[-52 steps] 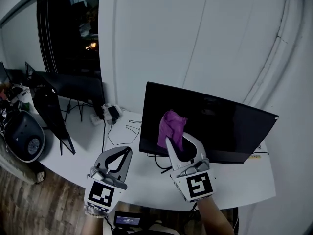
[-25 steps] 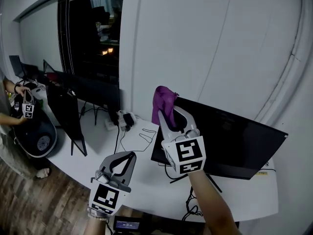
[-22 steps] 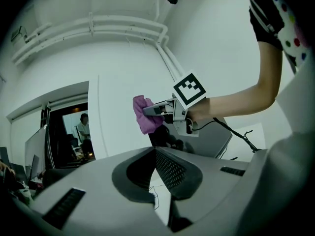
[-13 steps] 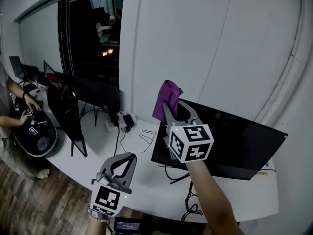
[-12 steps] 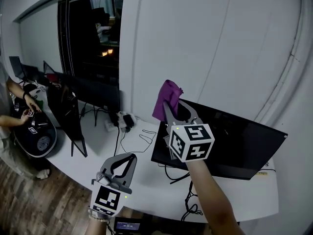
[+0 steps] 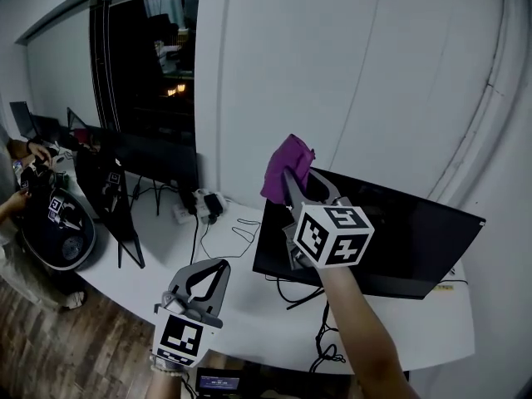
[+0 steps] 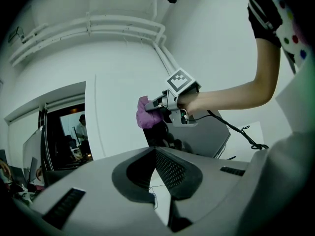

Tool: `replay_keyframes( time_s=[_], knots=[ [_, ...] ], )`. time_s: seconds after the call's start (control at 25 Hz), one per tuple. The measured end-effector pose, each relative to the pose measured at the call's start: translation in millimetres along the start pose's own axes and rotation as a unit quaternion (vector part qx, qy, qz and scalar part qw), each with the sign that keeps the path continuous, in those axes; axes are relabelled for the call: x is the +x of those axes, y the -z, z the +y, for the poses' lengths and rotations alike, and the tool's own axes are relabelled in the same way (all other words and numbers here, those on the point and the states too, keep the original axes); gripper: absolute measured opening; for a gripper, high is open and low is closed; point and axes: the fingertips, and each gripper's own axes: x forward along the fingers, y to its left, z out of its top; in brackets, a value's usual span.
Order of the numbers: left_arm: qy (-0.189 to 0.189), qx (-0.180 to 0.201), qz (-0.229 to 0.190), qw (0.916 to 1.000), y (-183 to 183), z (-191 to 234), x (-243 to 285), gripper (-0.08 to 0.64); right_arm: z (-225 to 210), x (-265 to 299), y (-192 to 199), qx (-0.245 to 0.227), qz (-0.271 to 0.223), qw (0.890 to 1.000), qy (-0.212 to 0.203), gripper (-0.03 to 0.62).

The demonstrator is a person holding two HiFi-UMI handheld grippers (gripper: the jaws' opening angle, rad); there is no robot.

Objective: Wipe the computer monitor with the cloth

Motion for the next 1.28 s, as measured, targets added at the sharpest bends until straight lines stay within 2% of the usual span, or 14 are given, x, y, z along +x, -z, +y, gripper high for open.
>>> replay_keyframes(
  time_s=[0.92, 1.28],
  knots=[
    [0.045, 0.016, -0.014, 0.9988, -17.8, -42.5, 27.9, 0.006, -68.4, -50.0, -21.4, 0.031, -0.016, 0.998, 0.056, 0.091],
    [0.056, 0.014, -0.014, 0.9982, -17.0, -52.9, 36.8, 0.006, -91.3, -67.0, -26.4, 0.026, -0.016, 0.996, 0.079, 0.091]
  ],
)
